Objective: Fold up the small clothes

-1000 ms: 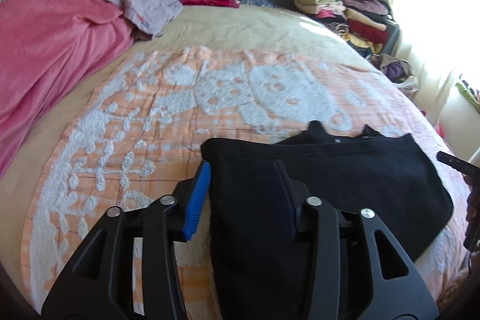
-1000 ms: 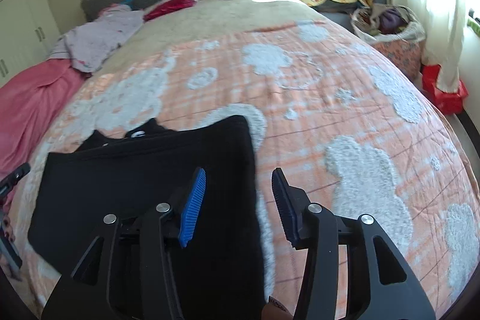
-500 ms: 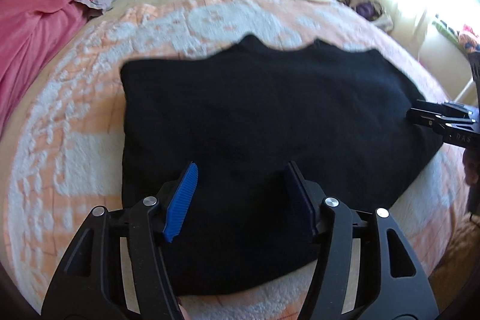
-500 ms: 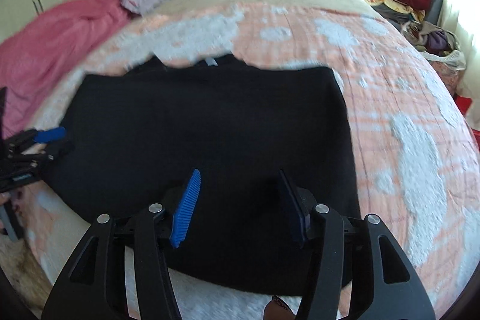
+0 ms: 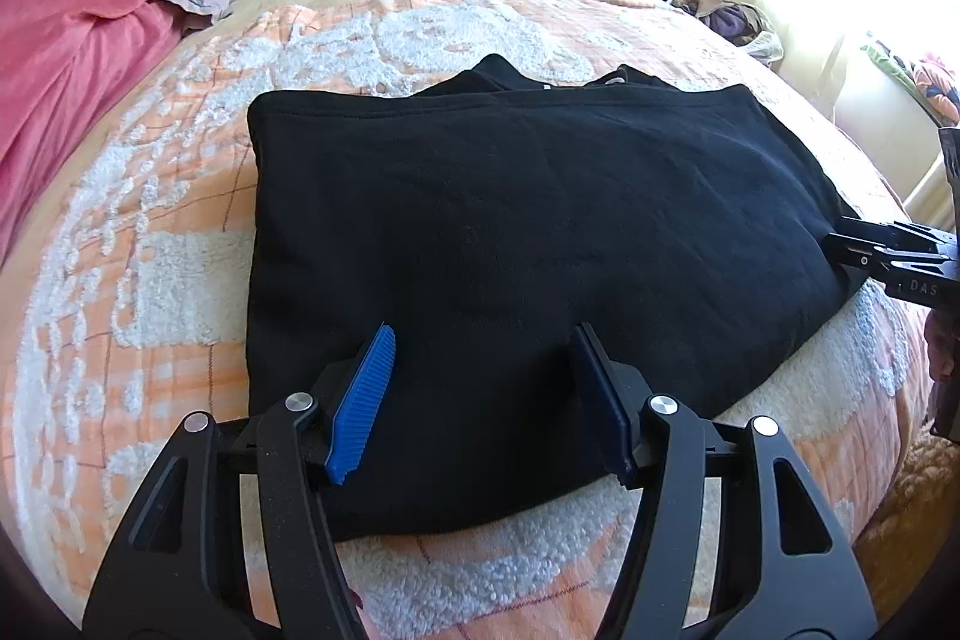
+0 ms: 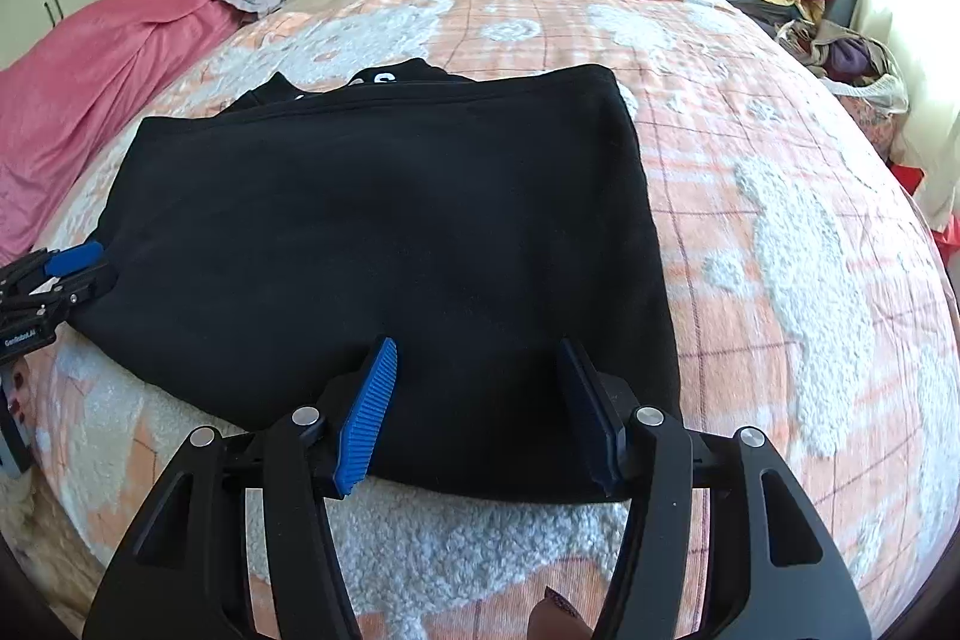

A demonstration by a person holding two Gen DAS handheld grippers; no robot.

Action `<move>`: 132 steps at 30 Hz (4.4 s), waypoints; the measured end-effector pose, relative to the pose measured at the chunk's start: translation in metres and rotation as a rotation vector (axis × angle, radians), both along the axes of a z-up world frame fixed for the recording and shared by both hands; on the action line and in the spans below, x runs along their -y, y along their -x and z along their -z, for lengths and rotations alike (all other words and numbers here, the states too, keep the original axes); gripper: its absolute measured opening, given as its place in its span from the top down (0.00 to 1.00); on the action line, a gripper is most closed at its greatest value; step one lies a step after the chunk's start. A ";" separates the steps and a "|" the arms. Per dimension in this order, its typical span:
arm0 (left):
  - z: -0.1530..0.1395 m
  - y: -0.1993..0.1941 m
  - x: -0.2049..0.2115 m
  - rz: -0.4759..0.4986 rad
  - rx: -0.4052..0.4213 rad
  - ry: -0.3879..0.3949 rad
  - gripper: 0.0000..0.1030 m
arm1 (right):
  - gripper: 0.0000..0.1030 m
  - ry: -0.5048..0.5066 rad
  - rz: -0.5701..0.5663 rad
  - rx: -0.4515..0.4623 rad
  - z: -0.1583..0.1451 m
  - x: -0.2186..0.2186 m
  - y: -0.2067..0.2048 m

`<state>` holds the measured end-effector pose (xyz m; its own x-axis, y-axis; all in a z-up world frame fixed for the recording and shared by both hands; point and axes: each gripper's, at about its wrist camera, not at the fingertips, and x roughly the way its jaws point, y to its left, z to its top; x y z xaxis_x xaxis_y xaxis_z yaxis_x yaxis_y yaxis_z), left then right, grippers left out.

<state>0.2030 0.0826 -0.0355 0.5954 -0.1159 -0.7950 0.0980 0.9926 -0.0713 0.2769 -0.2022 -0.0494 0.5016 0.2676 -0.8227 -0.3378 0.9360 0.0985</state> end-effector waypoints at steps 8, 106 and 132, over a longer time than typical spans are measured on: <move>-0.001 0.008 0.002 0.026 -0.016 -0.004 0.43 | 0.44 0.021 0.048 0.021 0.000 0.000 0.010; -0.025 -0.025 -0.114 -0.293 0.029 0.014 0.09 | 0.05 0.286 -0.402 0.296 0.021 -0.262 0.077; -0.008 -0.050 -0.113 -0.314 -0.007 0.093 0.09 | 0.76 0.343 -0.464 0.522 0.018 -0.279 0.074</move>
